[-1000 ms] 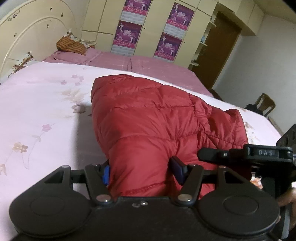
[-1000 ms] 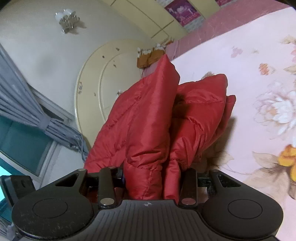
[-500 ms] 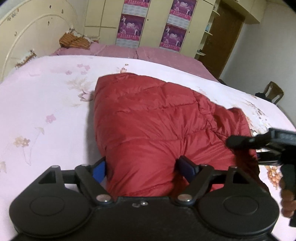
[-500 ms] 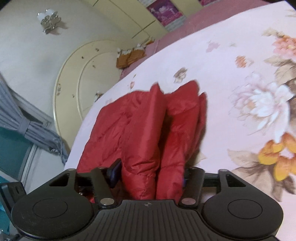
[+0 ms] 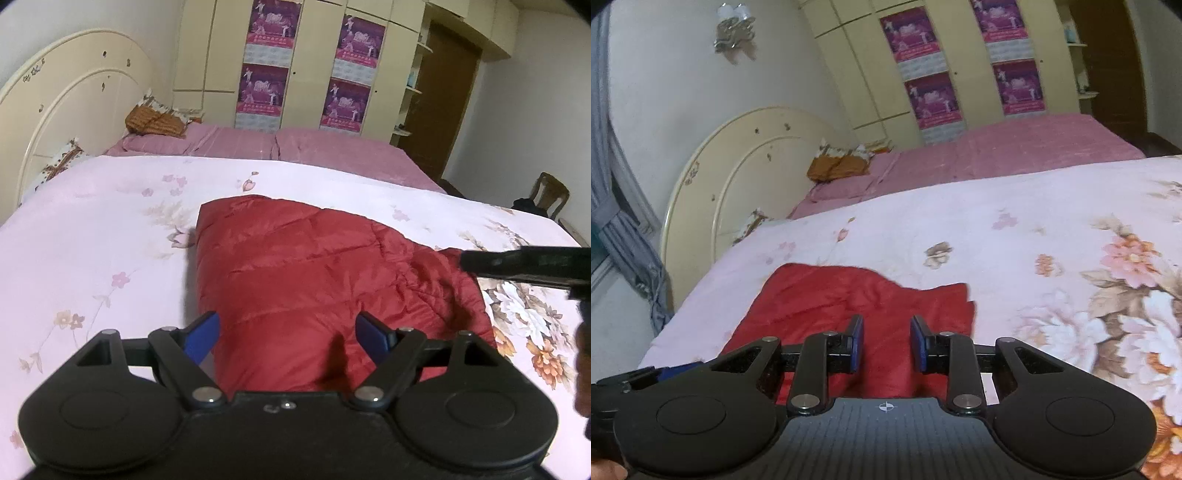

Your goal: Fold large clothes

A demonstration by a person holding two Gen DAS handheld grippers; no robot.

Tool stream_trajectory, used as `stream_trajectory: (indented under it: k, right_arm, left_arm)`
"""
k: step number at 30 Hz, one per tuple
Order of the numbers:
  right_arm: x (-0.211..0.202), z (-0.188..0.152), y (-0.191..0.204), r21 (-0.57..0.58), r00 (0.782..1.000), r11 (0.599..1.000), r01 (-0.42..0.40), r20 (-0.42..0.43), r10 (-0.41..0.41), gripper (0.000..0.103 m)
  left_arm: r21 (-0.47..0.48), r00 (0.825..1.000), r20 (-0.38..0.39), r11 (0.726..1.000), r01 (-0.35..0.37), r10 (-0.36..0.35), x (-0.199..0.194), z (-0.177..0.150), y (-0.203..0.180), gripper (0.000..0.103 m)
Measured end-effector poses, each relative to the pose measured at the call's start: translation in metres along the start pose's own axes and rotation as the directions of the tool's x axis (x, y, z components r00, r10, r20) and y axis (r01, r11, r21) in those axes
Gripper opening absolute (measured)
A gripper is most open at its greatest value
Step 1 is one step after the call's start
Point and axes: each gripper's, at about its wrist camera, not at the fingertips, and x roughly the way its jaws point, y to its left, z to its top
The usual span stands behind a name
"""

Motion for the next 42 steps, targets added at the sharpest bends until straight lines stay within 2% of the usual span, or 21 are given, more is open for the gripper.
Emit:
stream_trajectory:
  k: [4, 6, 9, 12, 14, 17, 21, 25, 28, 34, 37, 40, 42]
  right_arm:
    - [0.023, -0.004, 0.011, -0.030, 0.999, 0.999, 0.033, -0.020, -0.033, 0.029]
    - [0.044, -0.008, 0.012, -0.068, 0.994, 0.992, 0.105, -0.036, -0.108, 0.029]
    - [0.072, -0.022, 0.003, -0.107, 0.981, 0.979, 0.172, -0.073, -0.180, 0.029]
    - [0.087, -0.032, -0.004, -0.144, 0.974, 0.970, 0.198, -0.084, -0.211, 0.029]
    - [0.092, -0.031, -0.009, -0.154, 0.970, 0.966, 0.207, -0.097, -0.223, 0.029]
    - [0.074, -0.025, -0.007, -0.170, 0.973, 0.964, 0.204, -0.073, -0.219, 0.029]
    - [0.025, -0.029, 0.008, -0.180, 0.989, 0.974, 0.140, -0.016, -0.145, 0.029]
    - [-0.018, -0.052, 0.027, -0.234, 0.995, 0.968, 0.093, -0.010, -0.098, 0.029]
    - [-0.038, -0.077, 0.038, -0.251, 0.995, 0.964, 0.088, -0.027, -0.098, 0.029]
    - [-0.019, -0.119, 0.035, -0.327, 0.978, 0.933, 0.152, -0.086, -0.190, 0.029]
    - [-0.005, -0.121, 0.024, -0.265, 0.977, 0.954, 0.140, -0.121, -0.177, 0.029]
    - [0.005, -0.124, 0.024, -0.286, 0.975, 0.948, 0.141, -0.126, -0.183, 0.029]
    - [0.010, -0.124, 0.021, -0.276, 0.975, 0.951, 0.138, -0.131, -0.180, 0.029]
  left_arm:
    - [0.021, 1.000, -0.017, 1.000, 0.005, -0.004, 0.009, -0.003, -0.003, 0.079]
    - [0.031, 1.000, -0.029, 1.000, 0.000, 0.001, 0.017, -0.007, -0.005, 0.081]
    - [0.017, 0.999, -0.034, 1.000, 0.011, -0.010, 0.024, -0.011, -0.001, 0.086]
    - [-0.016, 0.999, -0.044, 1.000, 0.015, -0.015, 0.026, -0.012, 0.003, 0.085]
    - [-0.027, 0.999, -0.042, 1.000, 0.012, -0.013, 0.018, -0.011, 0.004, 0.080]
    - [-0.024, 0.999, -0.032, 1.000, 0.017, -0.018, 0.000, -0.016, 0.003, 0.080]
    - [-0.022, 0.999, -0.029, 1.000, 0.019, -0.019, -0.024, -0.030, -0.001, 0.080]
    - [-0.064, 0.999, -0.051, 0.998, 0.010, -0.014, -0.040, -0.048, 0.000, 0.081]
    - [-0.084, 0.997, -0.072, 0.996, 0.009, -0.015, -0.041, -0.058, 0.000, 0.081]
    - [-0.075, 0.997, -0.080, 0.997, 0.008, -0.014, -0.036, -0.060, -0.001, 0.083]
    - [-0.066, 0.996, -0.084, 0.998, 0.005, -0.011, -0.034, -0.060, -0.002, 0.082]
    - [-0.068, 0.996, -0.092, 0.998, 0.000, -0.007, -0.034, -0.060, -0.004, 0.083]
    - [-0.065, 0.995, -0.100, 0.998, -0.014, 0.008, -0.035, -0.059, -0.006, 0.087]
